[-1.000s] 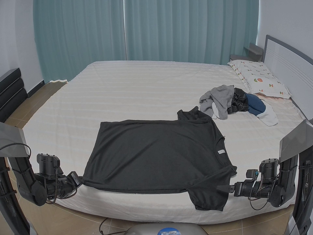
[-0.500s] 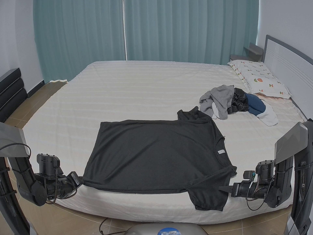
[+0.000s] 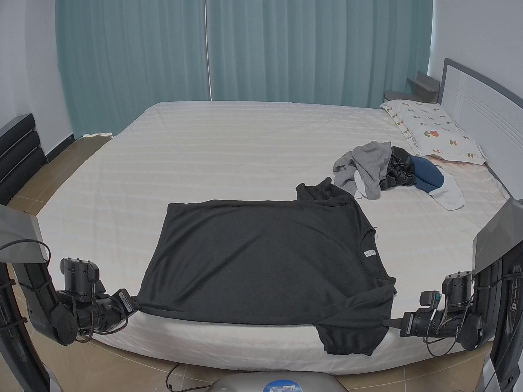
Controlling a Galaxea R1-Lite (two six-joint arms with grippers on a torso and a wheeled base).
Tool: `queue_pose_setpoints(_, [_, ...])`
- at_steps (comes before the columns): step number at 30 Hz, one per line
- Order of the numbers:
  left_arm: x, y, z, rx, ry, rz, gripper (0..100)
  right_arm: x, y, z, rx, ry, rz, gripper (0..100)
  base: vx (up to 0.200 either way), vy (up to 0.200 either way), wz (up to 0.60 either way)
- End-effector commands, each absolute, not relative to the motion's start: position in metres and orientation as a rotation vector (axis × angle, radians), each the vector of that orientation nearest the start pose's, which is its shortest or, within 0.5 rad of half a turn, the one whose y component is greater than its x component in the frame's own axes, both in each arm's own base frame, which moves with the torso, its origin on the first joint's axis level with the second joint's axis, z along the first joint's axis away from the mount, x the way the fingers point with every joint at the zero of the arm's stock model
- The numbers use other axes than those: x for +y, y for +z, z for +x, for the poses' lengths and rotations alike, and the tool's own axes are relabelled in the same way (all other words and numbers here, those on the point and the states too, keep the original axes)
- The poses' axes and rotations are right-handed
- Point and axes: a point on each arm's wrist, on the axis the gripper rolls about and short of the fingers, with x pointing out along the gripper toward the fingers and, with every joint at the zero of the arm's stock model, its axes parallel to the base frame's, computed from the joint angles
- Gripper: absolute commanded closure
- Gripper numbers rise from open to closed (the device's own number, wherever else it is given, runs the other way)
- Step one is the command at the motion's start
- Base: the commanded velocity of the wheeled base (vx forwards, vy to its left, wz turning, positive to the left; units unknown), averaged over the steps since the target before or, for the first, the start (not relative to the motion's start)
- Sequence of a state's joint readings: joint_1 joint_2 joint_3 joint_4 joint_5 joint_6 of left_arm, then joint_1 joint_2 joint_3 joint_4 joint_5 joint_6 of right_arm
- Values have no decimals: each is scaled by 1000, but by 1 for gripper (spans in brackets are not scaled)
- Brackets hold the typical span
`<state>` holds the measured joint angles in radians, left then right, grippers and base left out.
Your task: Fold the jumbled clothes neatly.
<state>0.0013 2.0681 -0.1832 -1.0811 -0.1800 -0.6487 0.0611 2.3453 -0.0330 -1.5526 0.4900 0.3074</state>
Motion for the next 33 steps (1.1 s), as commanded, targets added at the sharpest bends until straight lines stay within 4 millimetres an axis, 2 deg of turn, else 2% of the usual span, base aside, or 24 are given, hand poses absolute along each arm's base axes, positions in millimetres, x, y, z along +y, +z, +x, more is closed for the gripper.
queue_pose_setpoints(1, [-4,3,224,839,88,-651,100,18,-25,213,802,394,450,100,0,0,0])
queue_pose_setpoints(10, [-3,7,213,841,74,-577,100,13,-28,201,923,377,428,100,0,0,0])
queue_pose_setpoints(20, [-2,3,199,885,56,-472,100,12,-14,188,976,378,407,100,0,0,0])
queue_pose_setpoints(33, [-4,-6,187,959,27,-398,100,2,-7,173,1032,373,336,100,0,0,0])
